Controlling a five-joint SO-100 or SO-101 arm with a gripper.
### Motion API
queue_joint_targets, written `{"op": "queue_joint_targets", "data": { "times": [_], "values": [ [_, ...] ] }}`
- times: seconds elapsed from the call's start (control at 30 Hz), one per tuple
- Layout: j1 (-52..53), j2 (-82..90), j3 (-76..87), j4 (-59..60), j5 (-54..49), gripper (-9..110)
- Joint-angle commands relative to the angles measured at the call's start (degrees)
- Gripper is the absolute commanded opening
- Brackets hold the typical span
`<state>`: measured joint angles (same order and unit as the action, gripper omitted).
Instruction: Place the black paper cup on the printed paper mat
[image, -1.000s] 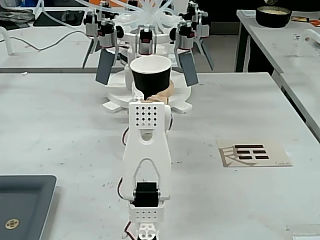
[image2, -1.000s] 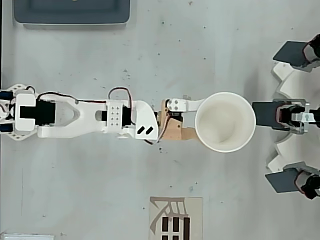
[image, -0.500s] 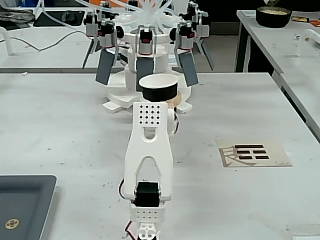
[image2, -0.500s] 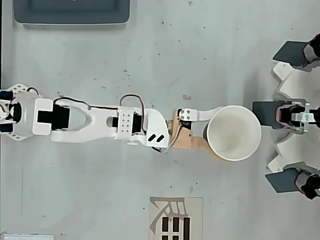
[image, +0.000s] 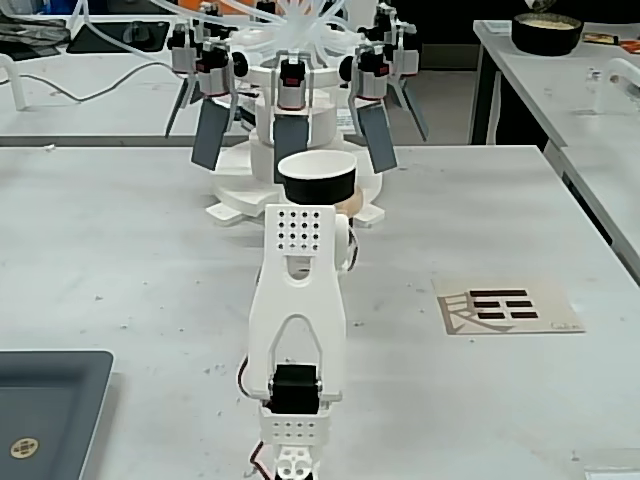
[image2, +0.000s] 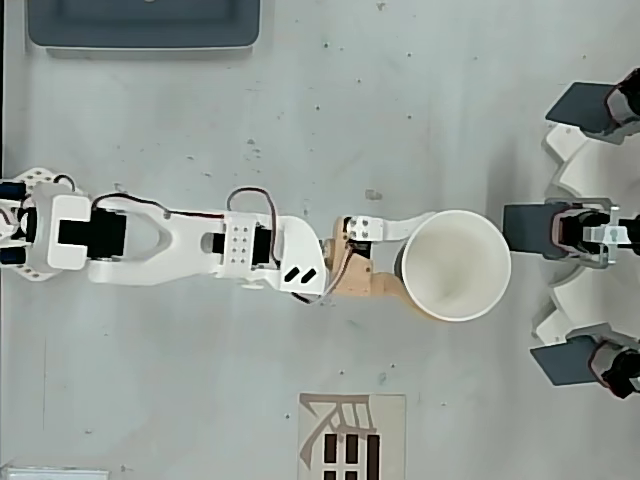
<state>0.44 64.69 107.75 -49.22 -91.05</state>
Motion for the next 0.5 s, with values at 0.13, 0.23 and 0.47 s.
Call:
{"op": "queue_joint_targets", "data": {
  "times": [0.13, 0.23, 0.47],
  "values": [
    [-1.5, 12.0, 5.6, -3.5, 3.2, 11],
    [-3.2, 14.6, 7.8, -4.4, 4.7, 10],
    [-4.5, 22.1, 16.0, -5.4, 6.1, 9]
  ]
}}
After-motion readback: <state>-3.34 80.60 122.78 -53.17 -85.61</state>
